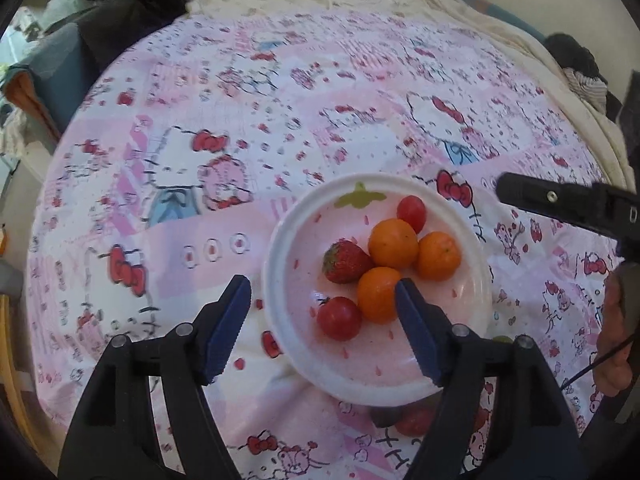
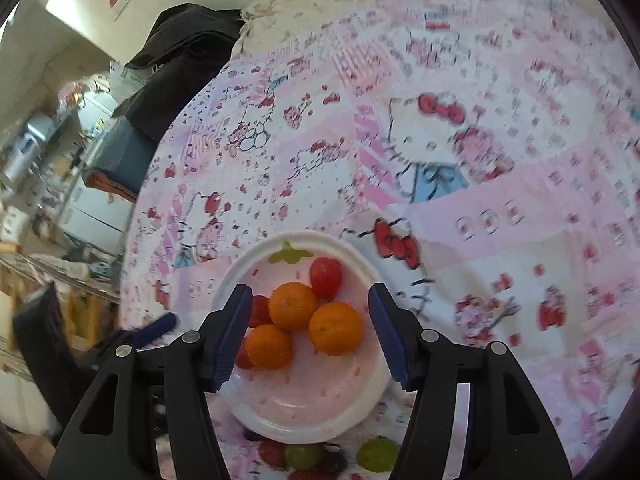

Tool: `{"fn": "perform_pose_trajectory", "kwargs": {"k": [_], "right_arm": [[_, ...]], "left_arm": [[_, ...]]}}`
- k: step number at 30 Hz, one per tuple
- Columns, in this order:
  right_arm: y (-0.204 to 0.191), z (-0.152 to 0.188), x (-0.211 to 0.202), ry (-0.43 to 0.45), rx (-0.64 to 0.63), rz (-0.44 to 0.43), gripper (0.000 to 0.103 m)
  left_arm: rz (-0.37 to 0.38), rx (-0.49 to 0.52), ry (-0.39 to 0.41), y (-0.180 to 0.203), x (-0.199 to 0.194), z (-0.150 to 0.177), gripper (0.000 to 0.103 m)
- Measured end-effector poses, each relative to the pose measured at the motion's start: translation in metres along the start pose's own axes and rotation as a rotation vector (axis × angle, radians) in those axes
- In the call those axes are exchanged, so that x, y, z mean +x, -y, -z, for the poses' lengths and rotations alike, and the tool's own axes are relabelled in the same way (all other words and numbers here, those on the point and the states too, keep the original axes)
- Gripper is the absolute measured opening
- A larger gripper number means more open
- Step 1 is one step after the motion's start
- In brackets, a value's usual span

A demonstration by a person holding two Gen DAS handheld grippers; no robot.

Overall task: Organize fruits
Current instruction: 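Withdraw both tools from the plate toward the remaining fruits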

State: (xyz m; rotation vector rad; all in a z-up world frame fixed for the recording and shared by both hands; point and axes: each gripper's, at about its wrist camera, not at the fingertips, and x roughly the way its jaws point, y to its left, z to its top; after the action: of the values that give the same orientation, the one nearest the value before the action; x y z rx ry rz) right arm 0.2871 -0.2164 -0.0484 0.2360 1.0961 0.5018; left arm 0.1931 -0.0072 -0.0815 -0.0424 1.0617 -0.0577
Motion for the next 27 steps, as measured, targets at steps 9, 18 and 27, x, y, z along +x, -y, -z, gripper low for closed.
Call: {"fn": "perform_pose_trajectory", "kwargs": {"k": [9, 18, 27], "right_arm": [[-0.008, 0.015, -0.038, 0.06, -0.029, 0.021, 0.073], [-0.012, 0.049, -0.073, 0.077, -0.022, 0.035, 0.073], [-0.011, 0.077, -0.098, 0.101, -0.022, 0.106, 0.073]], "left_arm": [[-0.036, -0.037, 0.116, -0.01, -0.047, 0.0, 0.071], [-0.048, -0.029, 0.174, -0.012, -0.082, 0.012, 0.071], [-0.048, -0.029, 0.194, -0.004, -0.107, 0.04, 0.071]]}}
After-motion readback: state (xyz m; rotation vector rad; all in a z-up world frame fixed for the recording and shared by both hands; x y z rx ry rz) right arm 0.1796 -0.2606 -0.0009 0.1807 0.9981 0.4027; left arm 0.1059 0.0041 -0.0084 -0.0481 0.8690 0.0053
